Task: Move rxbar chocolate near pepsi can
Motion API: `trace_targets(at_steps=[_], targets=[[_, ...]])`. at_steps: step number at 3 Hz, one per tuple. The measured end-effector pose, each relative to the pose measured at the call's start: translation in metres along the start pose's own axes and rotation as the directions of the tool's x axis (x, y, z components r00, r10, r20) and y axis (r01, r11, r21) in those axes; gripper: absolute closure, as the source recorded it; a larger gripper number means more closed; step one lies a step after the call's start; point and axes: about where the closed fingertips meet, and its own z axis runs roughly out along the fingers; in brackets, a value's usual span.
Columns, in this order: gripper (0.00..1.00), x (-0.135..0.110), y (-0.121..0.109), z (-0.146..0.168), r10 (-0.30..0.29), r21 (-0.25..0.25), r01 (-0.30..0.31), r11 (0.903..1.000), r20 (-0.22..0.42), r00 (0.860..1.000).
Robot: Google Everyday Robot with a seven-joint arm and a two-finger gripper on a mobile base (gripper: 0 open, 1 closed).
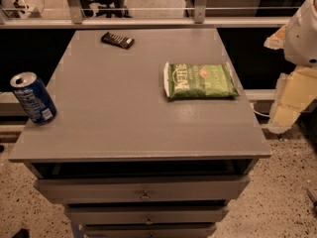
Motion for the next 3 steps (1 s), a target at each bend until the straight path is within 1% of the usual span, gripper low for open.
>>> trace_targets(at_steps=[1,2,3], targets=[[0.0,0.0,0.0,0.0,0.0,0.0,0.0,1.0,0.0,1.0],[0.0,-0.019,-0.013,0.016,0.016,0.015,-0.017,0.9997,0.064,0.998],[0.0,-0.06,-0.048,0.044,0.041,0.05,-0.049,0.9975,0.157,0.987]])
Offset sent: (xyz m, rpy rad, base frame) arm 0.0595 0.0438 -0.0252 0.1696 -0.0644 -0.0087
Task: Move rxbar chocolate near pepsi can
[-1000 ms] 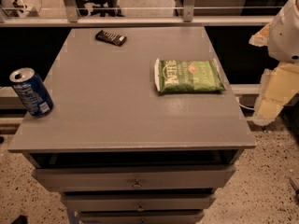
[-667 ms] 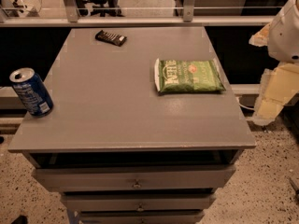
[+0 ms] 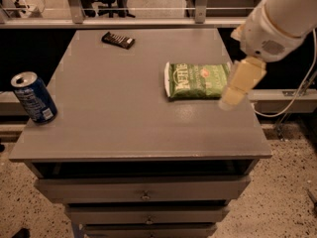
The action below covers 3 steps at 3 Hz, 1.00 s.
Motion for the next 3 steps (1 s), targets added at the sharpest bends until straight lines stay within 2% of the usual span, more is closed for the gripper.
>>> trace_targets(at_steps=[1,2,3], targets=[[0.0,-0.038,-0.039,0.03,0.039,0.053,-0.044,0.9976,0.097,0.994],[0.0,-0.085,-0.076,0.059,0.093,0.052,-0.107,0.9929,0.221,0.971],[0.0,-0.085,-0.076,0.059,0.093,0.052,-0.107,0.9929,0.221,0.971]])
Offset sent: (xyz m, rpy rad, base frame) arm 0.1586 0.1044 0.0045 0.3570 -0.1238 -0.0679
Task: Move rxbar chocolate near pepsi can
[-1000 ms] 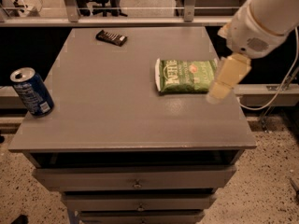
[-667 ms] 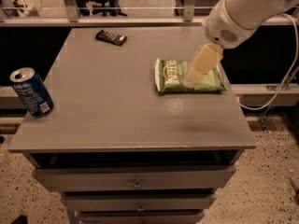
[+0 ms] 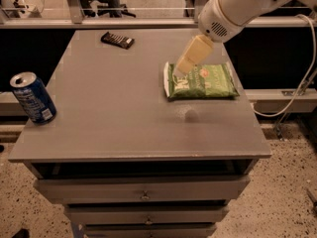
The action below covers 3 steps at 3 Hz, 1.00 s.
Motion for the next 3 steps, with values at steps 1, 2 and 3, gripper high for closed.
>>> trace_targets(at_steps=[1,2,3], targets=[[0.0,-0.003,0.0,0.002,0.001,-0.003,-0.001,1.0,0.009,1.0],[0.0,-0.027,-0.003,0.031,0.03,-0.015,-0.029,0.9995,0.093,0.995],[0.0,-0.077,-0.02,0.082,0.082,-0.033,-0.077,0.9965,0.241,0.967]])
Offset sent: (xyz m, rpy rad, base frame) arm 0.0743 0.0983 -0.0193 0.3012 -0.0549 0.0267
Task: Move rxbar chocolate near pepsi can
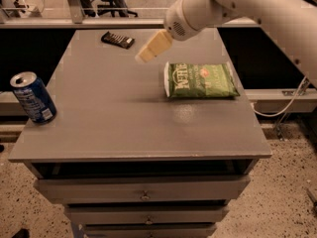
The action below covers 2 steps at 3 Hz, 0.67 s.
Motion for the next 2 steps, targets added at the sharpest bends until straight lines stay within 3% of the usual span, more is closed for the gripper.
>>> trace_targets(at_steps=[1,2], targets=[[0.0,-0.027,-0.014,0.06,0.055,0.001,-0.056,0.9984,0.107,0.993],[0.0,-0.049,-0.029,0.116,0.098,0.019,-0.104,0.9944,0.198,0.975]])
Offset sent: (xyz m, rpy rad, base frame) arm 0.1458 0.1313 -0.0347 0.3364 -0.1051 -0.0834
